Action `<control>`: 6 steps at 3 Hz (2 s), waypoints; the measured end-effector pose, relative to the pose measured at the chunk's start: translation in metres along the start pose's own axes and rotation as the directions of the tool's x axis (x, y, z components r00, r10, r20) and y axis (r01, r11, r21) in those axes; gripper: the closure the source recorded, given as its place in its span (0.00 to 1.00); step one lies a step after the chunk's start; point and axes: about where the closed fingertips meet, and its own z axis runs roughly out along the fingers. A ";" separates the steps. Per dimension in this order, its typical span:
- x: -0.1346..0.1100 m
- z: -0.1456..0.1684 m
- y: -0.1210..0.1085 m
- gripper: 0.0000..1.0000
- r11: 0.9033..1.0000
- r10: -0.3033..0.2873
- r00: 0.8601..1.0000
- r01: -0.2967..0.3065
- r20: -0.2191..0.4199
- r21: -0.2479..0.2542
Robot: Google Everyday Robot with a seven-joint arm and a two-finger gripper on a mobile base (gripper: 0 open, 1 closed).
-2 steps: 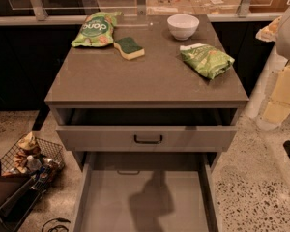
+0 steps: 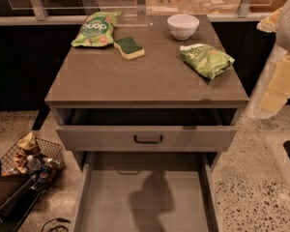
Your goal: Place sponge into middle drawer
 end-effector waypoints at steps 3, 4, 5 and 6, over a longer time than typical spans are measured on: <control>-0.058 0.045 -0.152 0.00 0.930 0.210 0.898 -0.306 0.386 0.206; -0.076 0.076 -0.178 0.00 0.897 0.256 0.817 -0.400 0.516 0.188; -0.097 0.102 -0.186 0.00 0.852 0.321 0.709 -0.505 0.629 0.135; -0.119 0.117 -0.197 0.00 0.797 0.364 0.613 -0.594 0.701 0.105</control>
Offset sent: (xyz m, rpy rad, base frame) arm 0.2244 0.0067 0.0652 0.4968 -0.5367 -0.2426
